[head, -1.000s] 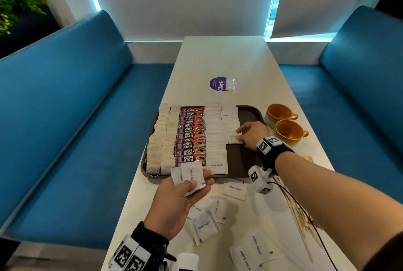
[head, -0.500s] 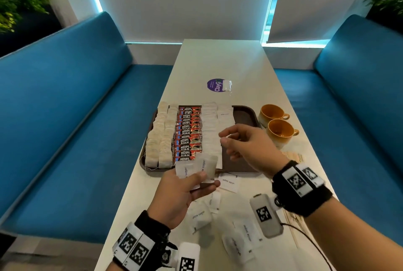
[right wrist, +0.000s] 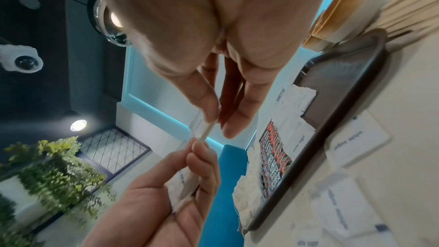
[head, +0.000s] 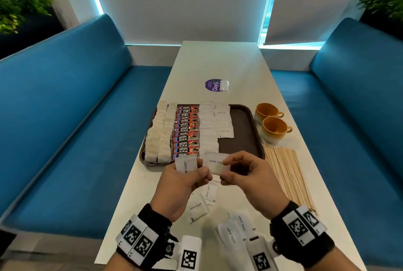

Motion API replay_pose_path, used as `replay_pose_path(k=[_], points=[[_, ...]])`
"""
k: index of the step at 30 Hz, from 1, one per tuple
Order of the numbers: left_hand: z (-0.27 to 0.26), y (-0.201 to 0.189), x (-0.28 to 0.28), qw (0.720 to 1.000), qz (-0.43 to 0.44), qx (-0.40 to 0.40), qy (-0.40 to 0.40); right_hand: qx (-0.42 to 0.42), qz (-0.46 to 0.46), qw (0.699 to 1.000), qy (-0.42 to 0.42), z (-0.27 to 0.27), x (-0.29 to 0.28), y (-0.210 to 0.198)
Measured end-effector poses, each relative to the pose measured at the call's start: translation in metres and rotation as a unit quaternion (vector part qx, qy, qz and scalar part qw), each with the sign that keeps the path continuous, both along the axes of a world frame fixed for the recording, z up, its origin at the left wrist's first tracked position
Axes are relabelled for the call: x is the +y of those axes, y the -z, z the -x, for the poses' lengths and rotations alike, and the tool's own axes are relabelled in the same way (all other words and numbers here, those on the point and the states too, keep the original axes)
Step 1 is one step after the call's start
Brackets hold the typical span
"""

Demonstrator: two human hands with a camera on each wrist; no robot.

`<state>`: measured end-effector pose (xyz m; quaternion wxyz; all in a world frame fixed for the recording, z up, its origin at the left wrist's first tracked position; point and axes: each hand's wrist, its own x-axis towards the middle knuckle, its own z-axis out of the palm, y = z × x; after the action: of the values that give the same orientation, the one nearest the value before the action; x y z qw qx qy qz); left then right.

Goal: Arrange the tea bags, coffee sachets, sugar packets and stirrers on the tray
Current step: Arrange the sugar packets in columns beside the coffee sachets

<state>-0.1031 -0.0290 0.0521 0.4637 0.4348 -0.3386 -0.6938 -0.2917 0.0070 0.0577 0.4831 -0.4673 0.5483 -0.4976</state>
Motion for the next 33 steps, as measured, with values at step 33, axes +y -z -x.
replay_pose_path(k=[33], points=[[-0.017, 0.022, -0.018, 0.997, -0.072, 0.036, -0.012, -0.05, -0.134, 0.978, 0.155, 0.061, -0.11, 0.031]])
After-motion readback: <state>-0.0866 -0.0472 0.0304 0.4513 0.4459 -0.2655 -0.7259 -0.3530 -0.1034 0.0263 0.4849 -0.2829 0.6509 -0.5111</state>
